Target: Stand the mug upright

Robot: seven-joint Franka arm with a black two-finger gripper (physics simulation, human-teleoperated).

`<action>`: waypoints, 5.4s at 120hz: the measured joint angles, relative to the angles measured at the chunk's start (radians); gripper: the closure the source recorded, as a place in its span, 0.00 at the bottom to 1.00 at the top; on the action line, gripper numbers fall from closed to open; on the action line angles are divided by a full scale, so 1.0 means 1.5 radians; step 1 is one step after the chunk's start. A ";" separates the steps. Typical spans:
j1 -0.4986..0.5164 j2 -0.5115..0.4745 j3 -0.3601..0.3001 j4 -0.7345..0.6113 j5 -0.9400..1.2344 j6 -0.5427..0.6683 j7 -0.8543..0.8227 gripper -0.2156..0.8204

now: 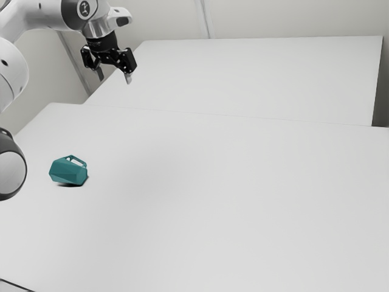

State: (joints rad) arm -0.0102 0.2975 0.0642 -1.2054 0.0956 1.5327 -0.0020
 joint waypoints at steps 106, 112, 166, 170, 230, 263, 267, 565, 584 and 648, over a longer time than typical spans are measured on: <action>0.125 -0.005 0.164 -0.202 -0.127 0.105 0.221 0.21; 0.137 -0.003 0.162 -0.204 -0.131 0.107 0.246 0.21; 0.248 0.051 0.167 -0.232 -0.151 0.132 0.451 0.21; 0.255 0.062 0.167 -0.229 -0.156 0.137 0.466 0.21; 0.314 0.152 0.163 -0.182 -0.321 0.168 0.663 0.21; 0.325 0.160 0.168 -0.190 -0.379 0.146 0.727 0.21; 0.326 0.160 0.169 -0.190 -0.384 0.143 0.733 0.21; 0.358 0.248 0.174 -0.188 -0.583 0.016 0.824 0.21; 0.361 0.250 0.174 -0.189 -0.581 0.016 0.825 0.21; 0.358 0.249 0.171 -0.187 -0.583 0.020 0.827 0.56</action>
State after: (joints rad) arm 0.5272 0.6715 0.3207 -1.4863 -0.7789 1.5633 1.2392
